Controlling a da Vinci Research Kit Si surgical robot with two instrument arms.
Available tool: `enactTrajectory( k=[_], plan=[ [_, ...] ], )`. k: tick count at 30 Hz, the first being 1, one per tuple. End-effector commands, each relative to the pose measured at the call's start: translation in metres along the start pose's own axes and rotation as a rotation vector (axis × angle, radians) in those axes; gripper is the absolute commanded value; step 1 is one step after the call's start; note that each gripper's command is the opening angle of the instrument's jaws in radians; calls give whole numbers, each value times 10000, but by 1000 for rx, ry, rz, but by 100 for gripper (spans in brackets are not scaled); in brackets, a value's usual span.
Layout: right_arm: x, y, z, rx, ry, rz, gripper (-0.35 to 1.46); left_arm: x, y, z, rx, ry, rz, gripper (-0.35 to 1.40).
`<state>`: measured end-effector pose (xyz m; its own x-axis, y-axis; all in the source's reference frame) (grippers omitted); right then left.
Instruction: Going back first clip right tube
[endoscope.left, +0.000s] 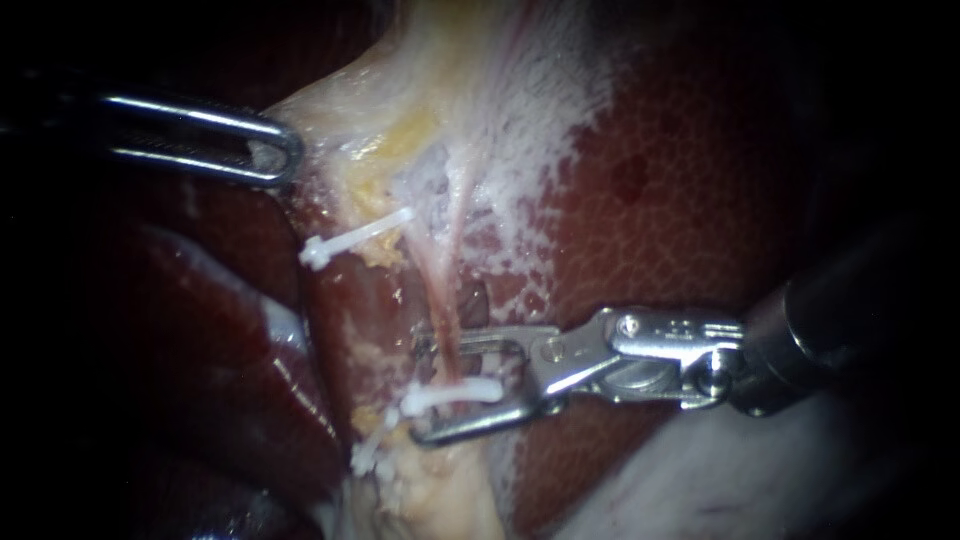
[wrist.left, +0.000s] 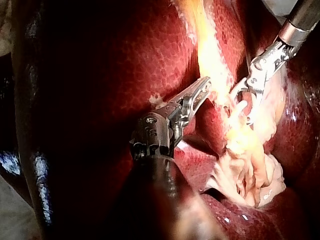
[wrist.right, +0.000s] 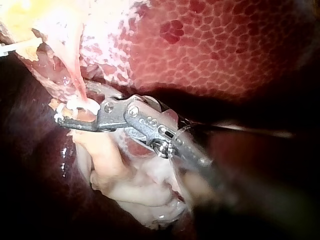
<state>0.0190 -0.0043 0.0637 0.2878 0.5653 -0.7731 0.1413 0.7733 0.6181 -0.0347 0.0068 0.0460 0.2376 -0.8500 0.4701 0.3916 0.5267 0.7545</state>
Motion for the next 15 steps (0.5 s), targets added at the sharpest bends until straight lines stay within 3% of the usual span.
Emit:
enactTrajectory(
  k=[1,8,15],
  plan=[
    [0,-1,-2,3,-1,1,60,0,0,0,0,0,0,-35],
    [-1,-5,-31,14,-1,-3,60,8,-1,6,-1,0,4,-35],
    [13,-9,-74,19,-1,-49,60,14,2,11,3,1,8,-35]
  ],
)
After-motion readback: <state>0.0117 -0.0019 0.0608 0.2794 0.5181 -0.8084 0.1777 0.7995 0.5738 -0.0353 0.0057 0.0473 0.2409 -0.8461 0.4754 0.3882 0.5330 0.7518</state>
